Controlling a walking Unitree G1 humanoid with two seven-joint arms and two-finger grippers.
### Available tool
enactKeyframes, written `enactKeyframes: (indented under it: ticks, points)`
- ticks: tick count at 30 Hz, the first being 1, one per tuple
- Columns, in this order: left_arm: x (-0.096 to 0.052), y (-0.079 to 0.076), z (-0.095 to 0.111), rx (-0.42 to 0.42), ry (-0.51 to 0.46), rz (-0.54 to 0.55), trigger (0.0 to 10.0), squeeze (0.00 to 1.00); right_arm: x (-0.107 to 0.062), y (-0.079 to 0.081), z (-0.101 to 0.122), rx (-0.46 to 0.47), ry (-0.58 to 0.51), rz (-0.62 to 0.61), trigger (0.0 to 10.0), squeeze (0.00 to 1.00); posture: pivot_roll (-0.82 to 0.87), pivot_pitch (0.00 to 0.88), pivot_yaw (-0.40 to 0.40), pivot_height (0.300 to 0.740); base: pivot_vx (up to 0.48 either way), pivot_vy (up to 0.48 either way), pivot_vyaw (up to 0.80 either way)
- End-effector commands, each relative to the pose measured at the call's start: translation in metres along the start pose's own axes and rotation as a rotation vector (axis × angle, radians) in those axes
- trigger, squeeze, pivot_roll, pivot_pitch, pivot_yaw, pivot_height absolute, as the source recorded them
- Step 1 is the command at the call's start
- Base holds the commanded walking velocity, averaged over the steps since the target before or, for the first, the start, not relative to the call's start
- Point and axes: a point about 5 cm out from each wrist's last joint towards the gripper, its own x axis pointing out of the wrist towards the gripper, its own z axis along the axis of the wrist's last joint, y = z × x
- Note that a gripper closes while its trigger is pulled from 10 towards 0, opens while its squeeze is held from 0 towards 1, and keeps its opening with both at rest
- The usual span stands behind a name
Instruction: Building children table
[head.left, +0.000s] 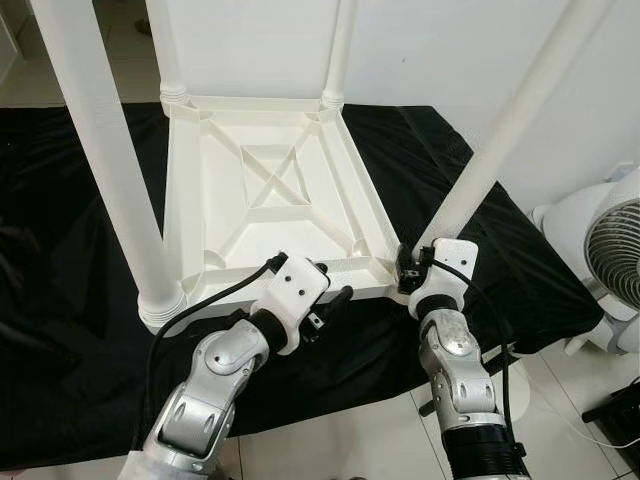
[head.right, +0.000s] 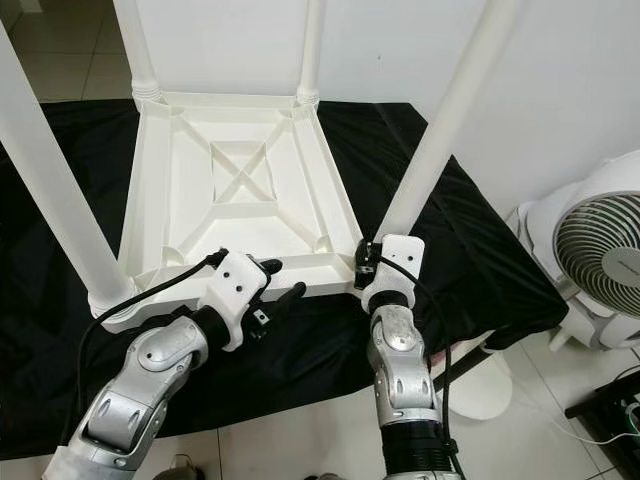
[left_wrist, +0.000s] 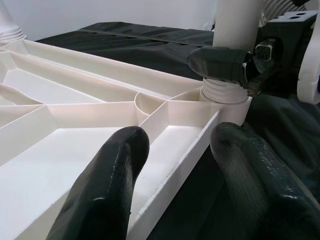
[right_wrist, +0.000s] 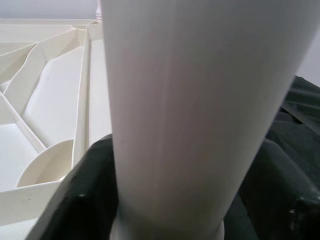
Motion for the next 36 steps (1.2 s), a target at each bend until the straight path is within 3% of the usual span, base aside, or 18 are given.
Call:
enactKeyframes:
  ticks: [1, 4, 7, 8, 9, 11, 12, 13, 14, 15, 18, 27, 28, 29, 36]
  points:
    - [0.002, 0.0, -0.003, -0.007, 0.009, 0.027, 10.0, 0.0, 0.0, -0.012, -0.004, -0.014, 0.025, -0.03, 10.0, 1.0, 0.08, 0.069, -0.093, 0.74, 0.0, 0.0, 0.0]
    - [0.002, 0.002, -0.002, -0.006, 0.008, 0.031, 10.0, 0.0, 0.003, -0.013, 0.004, 0.031, -0.017, 0.09, 10.0, 1.0, 0.08, 0.067, -0.096, 0.74, 0.0, 0.0, 0.0]
    - [0.002, 0.002, -0.002, -0.007, 0.008, 0.032, 10.0, 0.0, 0.004, -0.013, 0.006, 0.031, -0.035, 0.119, 10.0, 1.0, 0.08, 0.067, -0.096, 0.74, 0.0, 0.0, 0.0]
    - [0.002, 0.002, -0.002, -0.007, 0.007, 0.033, 10.0, 0.0, 0.004, -0.015, 0.007, 0.023, -0.034, 0.194, 10.0, 1.0, 0.08, 0.066, -0.097, 0.74, 0.0, 0.0, 0.0]
    - [0.002, 0.002, -0.002, -0.006, 0.006, 0.032, 10.0, 0.0, 0.005, -0.017, 0.006, 0.002, -0.029, 0.274, 10.0, 0.81, 0.08, 0.065, -0.097, 0.74, 0.0, 0.0, 0.0]
    - [0.002, 0.002, -0.002, -0.006, 0.006, 0.032, 10.0, 0.0, 0.005, -0.017, 0.006, 0.002, -0.029, 0.274, 10.0, 0.81, 0.08, 0.065, -0.097, 0.74, 0.0, 0.0, 0.0]
    - [0.002, 0.002, -0.002, -0.006, 0.005, 0.032, 10.0, 0.0, 0.005, -0.019, 0.005, -0.017, -0.022, 0.363, 10.0, 0.0, 0.08, 0.063, -0.095, 0.74, 0.0, 0.0, 0.0]
    - [0.002, 0.002, -0.002, -0.006, 0.005, 0.032, 10.0, 0.0, 0.005, -0.019, 0.005, -0.017, -0.022, 0.363, 10.0, 0.0, 0.08, 0.063, -0.095, 0.74, 0.0, 0.0, 0.0]
    - [0.003, 0.003, -0.001, -0.005, 0.003, 0.032, 10.0, 0.0, 0.004, -0.021, 0.006, -0.038, -0.018, 0.473, 10.0, 0.0, 0.08, 0.062, -0.095, 0.74, 0.0, 0.0, 0.0]
    - [0.003, 0.003, -0.001, -0.005, 0.003, 0.032, 10.0, 0.0, 0.004, -0.021, 0.006, -0.038, -0.018, 0.473, 10.0, 0.0, 0.08, 0.062, -0.095, 0.74, 0.0, 0.0, 0.0]
    - [0.003, 0.004, 0.0, -0.004, -0.001, 0.033, 10.0, 0.0, 0.006, -0.026, 0.008, -0.077, -0.019, 0.638, 10.0, 0.0, 0.08, 0.06, -0.095, 0.74, 0.0, 0.0, 0.0]
    - [0.004, 0.004, 0.0, -0.005, -0.005, 0.033, 10.0, 0.0, 0.024, -0.031, 0.006, -0.16, 0.005, 0.778, 10.0, 0.0, 0.08, 0.056, -0.092, 0.74, 0.0, 0.0, 0.0]
    - [0.004, 0.004, 0.001, -0.006, -0.006, 0.032, 10.0, 0.0, 0.026, -0.031, 0.005, -0.173, 0.016, 0.803, 5.5, 0.0, 0.08, 0.056, -0.089, 0.74, 0.0, 0.0, 0.0]
    - [0.005, 0.004, 0.001, -0.006, -0.006, 0.031, 10.0, 0.0, 0.027, -0.03, 0.004, -0.179, 0.022, 0.819, 0.0, 0.0, 0.08, 0.056, -0.089, 0.74, 0.0, 0.0, 0.0]
    - [0.006, 0.004, 0.002, 0.001, -0.01, 0.032, 10.0, 0.0, 0.026, -0.03, -0.005, -0.17, 0.069, 0.882, 0.0, 0.0, 0.09, 0.052, -0.096, 0.74, 0.0, 0.0, 0.0]
